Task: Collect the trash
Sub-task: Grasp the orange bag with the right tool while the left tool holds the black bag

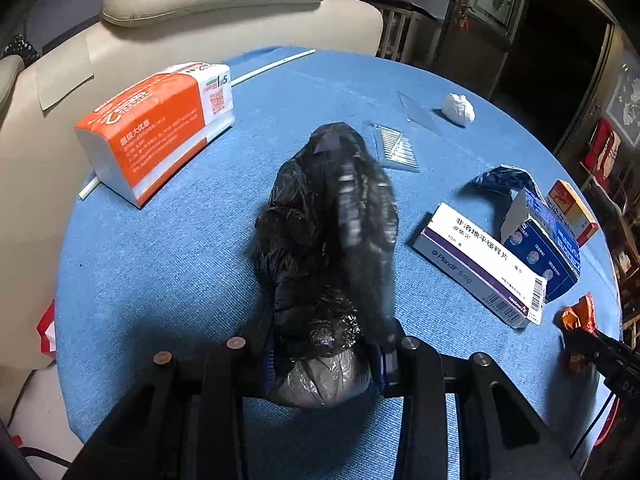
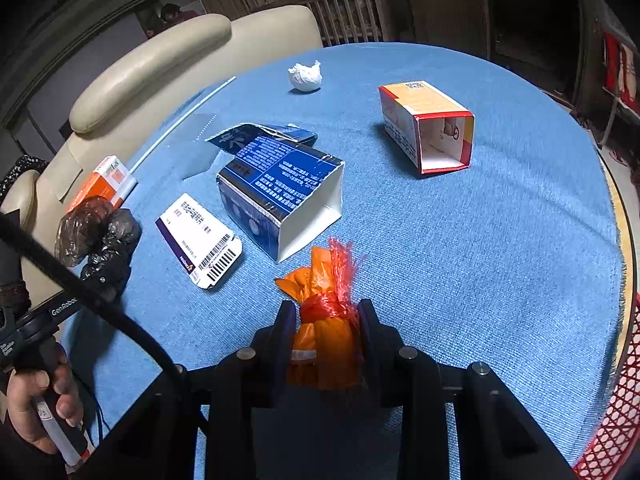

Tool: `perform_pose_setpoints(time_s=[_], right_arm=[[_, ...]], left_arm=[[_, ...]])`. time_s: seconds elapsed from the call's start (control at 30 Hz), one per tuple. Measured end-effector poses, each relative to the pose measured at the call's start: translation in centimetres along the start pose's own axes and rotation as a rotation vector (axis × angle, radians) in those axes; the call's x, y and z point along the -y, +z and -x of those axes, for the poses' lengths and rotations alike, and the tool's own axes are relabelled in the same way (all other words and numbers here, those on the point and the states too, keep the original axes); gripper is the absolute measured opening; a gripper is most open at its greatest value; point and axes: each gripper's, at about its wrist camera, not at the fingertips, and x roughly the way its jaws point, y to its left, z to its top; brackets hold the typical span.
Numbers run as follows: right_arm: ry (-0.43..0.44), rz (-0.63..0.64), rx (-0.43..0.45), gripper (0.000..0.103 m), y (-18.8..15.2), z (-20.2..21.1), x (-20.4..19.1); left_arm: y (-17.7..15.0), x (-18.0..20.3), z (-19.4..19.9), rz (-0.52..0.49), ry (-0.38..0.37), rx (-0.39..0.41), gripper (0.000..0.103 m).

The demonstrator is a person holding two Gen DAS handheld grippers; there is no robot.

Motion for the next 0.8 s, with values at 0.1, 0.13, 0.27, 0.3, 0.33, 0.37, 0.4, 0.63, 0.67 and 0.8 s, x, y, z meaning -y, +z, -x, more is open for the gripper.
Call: perform_pose_setpoints(time_s=[0.1, 0.13, 0.27, 0.3, 0.33, 0.37, 0.4, 0.63, 0.67, 0.8], right_arm=[[-0.003, 0.000, 0.001, 0.035, 0.0, 0.0, 0.0], [-0.004, 0.000, 0.001, 0.035, -0.1, 0.0, 0.0], [-0.005, 0.000, 0.003, 0.035, -0.1, 0.0, -0.1], [-0.004, -0.001, 0.003, 0.035, -0.1, 0.0, -0.1], [-0.004, -0.001, 0.003, 0.035, -0.1, 0.0, -0.1], [-0.003, -0.002, 0.003, 0.035, -0.1, 0.0, -0.1], [-0.002, -0.003, 0.003, 0.035, -0.1, 0.0, 0.0], [0.017, -0.026, 0.003, 0.032, -0.3, 0.4, 0.4], [0.022, -0.030, 0.004, 0.031, -0.3, 0.5, 0.4], [0.041, -0.036, 0.026, 0.031, -0.7, 1.5, 0.5]], left_arm=[[0.5, 0.3, -0.1, 0.001, -0.006, 0.004, 0.039], [0.5, 0.3, 0.0, 0.001, -0.008, 0.005, 0.039], [0.8, 0.2, 0.0, 0.003, -0.011, 0.003, 0.038], [0.8, 0.2, 0.0, 0.007, -0.012, 0.001, 0.038], [0.8, 0.1, 0.1, 0.011, -0.014, -0.001, 0.038], [0.8, 0.1, 0.1, 0.014, -0.013, -0.004, 0.038], [0.8, 0.1, 0.2, 0.019, -0.014, -0.006, 0.038], [0.9, 0.4, 1.4, 0.018, -0.016, 0.007, 0.038], [1.0, 0.5, 1.7, 0.016, -0.017, 0.012, 0.038], [1.2, 1.2, 2.6, 0.002, -0.023, 0.031, 0.038]])
